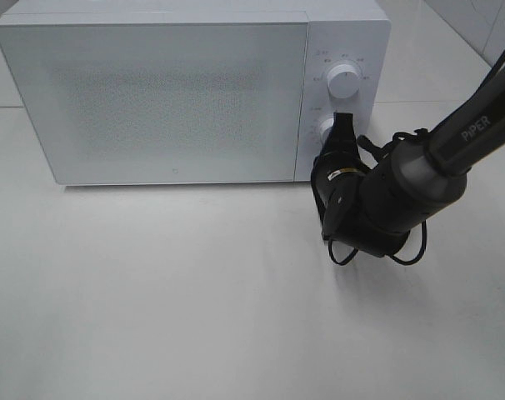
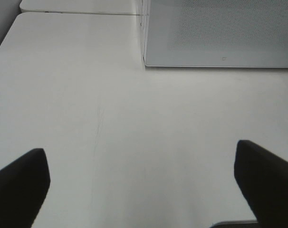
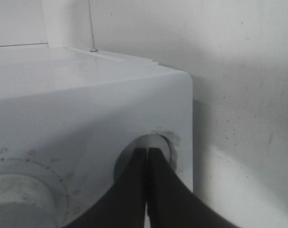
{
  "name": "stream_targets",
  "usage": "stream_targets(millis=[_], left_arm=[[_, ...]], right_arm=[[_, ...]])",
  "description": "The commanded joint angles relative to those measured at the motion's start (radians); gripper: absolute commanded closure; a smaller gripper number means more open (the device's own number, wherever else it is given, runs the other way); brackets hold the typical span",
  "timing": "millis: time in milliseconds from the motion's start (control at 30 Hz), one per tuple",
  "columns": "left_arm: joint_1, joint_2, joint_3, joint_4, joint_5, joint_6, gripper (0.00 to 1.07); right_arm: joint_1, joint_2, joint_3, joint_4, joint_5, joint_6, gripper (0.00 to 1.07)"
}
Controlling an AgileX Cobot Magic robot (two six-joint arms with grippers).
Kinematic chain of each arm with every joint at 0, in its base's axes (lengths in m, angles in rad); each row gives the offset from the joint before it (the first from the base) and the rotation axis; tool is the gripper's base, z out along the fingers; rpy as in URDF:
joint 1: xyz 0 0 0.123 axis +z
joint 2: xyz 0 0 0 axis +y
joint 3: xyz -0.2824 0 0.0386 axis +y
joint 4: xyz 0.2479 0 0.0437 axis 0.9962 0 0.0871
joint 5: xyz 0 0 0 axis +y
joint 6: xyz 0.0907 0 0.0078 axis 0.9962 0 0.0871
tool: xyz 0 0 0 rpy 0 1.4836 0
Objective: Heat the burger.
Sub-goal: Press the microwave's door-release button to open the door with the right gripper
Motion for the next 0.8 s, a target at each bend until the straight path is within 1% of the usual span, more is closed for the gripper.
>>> stream_targets(millis=[33,233,300,400,800], left_arm=[[0.002,-0.006,0.001,0.000,-0.012,-0.002,0.09],[0.002,-0.006,0.001,0.000,-0.012,-0.002,0.09],[0.002,-0.006,0.001,0.000,-0.012,-0.002,0.09],[0.002,-0.006,0.001,0.000,-0.012,-0.002,0.09],[0.002,-0.006,0.001,0.000,-0.012,-0.002,0.09]], right_arm=[[-0.010,-0.003,-0.054,-0.056,-0.133,0.005,1.07],[-0.010,0.024,-0.086,-0.072,-0.183,0.008,1.07],[-0.010,0.048,-0.117,-0.087,-0.269,0.005,1.07],[-0.017,0.050,-0.134,-0.091,-0.252,-0.002,1.07],[-0.017,0.049,-0.134,-0.086,-0.201,-0.034,1.07]])
